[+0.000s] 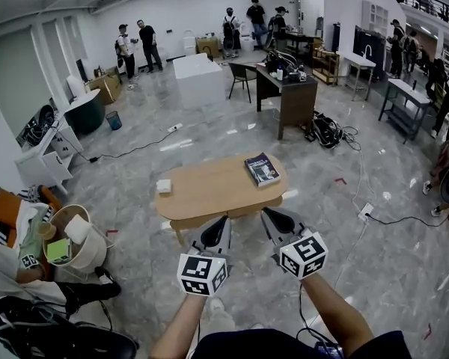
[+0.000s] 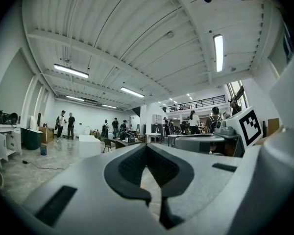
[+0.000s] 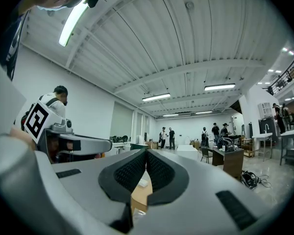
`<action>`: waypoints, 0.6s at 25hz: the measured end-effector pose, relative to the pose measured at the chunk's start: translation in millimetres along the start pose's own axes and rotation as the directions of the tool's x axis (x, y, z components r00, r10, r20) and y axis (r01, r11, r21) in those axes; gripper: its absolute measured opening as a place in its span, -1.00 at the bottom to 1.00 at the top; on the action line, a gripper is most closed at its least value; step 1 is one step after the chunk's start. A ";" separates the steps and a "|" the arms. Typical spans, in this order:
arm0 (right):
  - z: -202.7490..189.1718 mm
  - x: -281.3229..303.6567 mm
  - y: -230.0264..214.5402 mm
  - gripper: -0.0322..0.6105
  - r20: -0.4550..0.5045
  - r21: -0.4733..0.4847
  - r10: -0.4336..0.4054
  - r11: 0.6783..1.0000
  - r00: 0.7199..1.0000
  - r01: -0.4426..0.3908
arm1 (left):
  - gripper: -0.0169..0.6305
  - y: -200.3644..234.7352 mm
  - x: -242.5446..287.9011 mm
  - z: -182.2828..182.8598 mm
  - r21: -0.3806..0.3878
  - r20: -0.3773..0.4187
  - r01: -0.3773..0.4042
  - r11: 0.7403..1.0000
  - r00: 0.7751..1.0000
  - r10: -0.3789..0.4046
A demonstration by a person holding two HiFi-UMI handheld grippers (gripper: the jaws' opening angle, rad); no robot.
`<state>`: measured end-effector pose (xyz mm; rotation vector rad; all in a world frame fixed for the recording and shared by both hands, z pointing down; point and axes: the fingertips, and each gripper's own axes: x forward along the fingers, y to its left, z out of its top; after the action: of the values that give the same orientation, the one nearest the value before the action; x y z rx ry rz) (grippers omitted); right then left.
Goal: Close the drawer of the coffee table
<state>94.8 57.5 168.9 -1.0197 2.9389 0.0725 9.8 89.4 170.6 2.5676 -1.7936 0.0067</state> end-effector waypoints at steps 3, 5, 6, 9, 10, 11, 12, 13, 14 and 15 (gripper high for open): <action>-0.3 -1.3 -0.2 -0.84 0.005 0.001 0.003 1.000 1.000 -0.003 | -0.95 -1.4 -1.4 0.6 0.005 0.002 -0.005 1.000 1.000 0.005; 1.1 -3.0 -1.6 -0.84 0.008 0.003 0.007 1.000 1.000 -0.007 | -0.95 -3.0 -1.3 1.7 0.003 0.001 -0.009 1.000 1.000 0.009; 1.6 -4.3 -2.4 -0.84 0.010 0.004 0.008 1.000 1.000 -0.008 | -0.95 -4.1 -1.1 1.8 0.002 -0.001 -0.010 1.000 1.000 0.010; 1.8 -7.4 -4.7 -0.84 0.013 0.003 0.008 1.000 1.000 -0.008 | -0.95 -7.7 -0.3 1.0 -0.001 -0.002 -0.011 1.000 1.000 0.011; 1.7 -8.3 -5.7 -0.84 0.013 0.004 0.008 1.000 1.000 -0.008 | -0.95 -9.0 0.2 0.9 -0.001 -0.001 -0.010 1.000 1.000 0.010; 1.5 -9.0 -6.5 -0.84 0.014 0.005 0.007 1.000 1.000 -0.007 | -0.95 -10.0 0.6 0.7 -0.002 -0.001 -0.009 1.000 1.000 0.009; 1.4 -9.6 -7.3 -0.84 0.014 0.005 0.007 1.000 1.000 -0.007 | -0.95 -10.9 1.1 0.5 -0.002 -0.001 -0.008 1.000 1.000 0.008; 1.5 -10.2 -8.1 -0.84 0.014 0.005 0.006 1.000 1.000 -0.006 | -0.95 -11.7 1.5 0.2 -0.002 -0.002 -0.007 1.000 1.000 0.007; 1.8 -10.9 -8.9 -0.84 0.014 0.005 0.006 1.000 1.000 -0.006 | -0.95 -12.4 1.8 0.2 -0.002 -0.002 -0.007 1.000 1.000 0.007; 2.3 -11.7 -9.6 -0.84 0.015 0.005 0.005 1.000 1.000 -0.005 | -0.95 -13.3 2.1 0.2 -0.003 -0.003 -0.006 1.000 1.000 0.006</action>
<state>110.0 57.3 166.8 -1.0066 2.9273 0.0731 23.0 92.0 170.3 2.5590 -1.7987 0.0088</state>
